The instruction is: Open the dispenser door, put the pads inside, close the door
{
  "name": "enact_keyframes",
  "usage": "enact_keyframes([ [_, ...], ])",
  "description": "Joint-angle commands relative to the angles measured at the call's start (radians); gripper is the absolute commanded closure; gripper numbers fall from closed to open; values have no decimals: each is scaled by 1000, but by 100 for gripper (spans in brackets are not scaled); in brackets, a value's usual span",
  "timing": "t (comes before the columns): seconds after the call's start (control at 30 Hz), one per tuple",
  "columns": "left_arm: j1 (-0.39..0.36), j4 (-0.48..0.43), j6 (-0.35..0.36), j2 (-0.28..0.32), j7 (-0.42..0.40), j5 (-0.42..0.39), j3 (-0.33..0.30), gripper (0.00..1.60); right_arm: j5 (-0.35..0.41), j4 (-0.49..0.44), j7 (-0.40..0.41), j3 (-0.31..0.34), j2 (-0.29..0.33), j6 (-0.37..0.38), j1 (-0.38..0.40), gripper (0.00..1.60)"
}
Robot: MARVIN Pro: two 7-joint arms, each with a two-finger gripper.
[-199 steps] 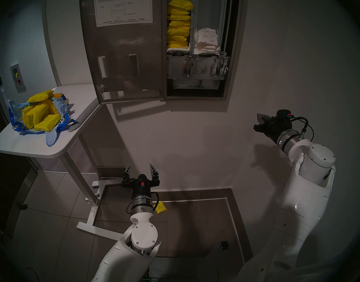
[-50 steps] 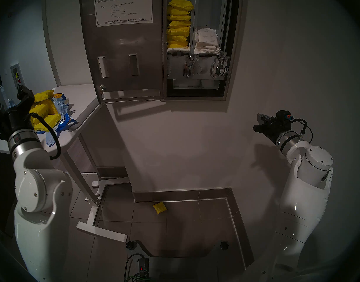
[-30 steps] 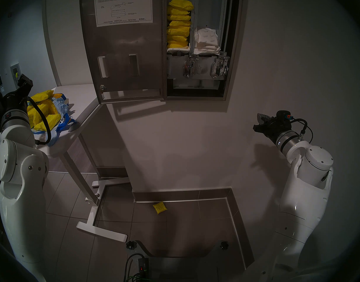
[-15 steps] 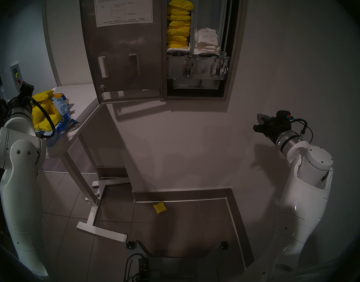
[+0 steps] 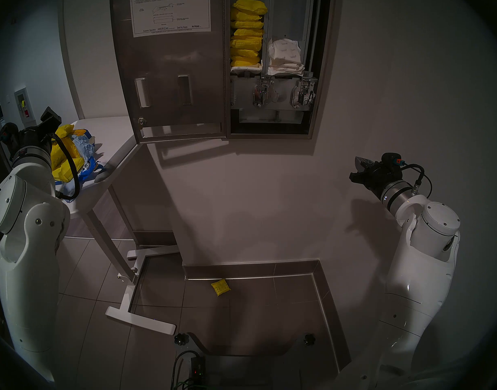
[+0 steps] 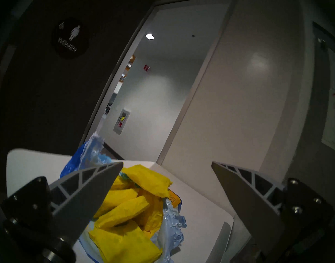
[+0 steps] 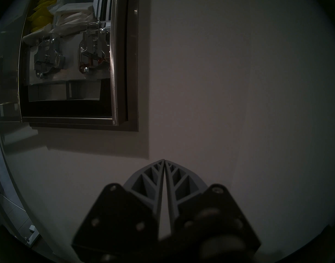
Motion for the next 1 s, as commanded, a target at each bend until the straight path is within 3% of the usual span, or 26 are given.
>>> enact_keyframes([
  [0.0,115,-56,46,66,-94,116,-57,0,5,-31,0,-2,6,-9,21,118],
  [0.43,290,-37,88,62,-253,359,-141,0,5,-29,0,-2,6,-9,21,118],
  [0.67,392,-11,35,18,-350,467,-227,0,6,-30,0,-2,6,-9,21,118],
  [0.97,526,28,-94,-45,-503,500,-365,0,6,-31,-1,-2,6,-9,20,118],
])
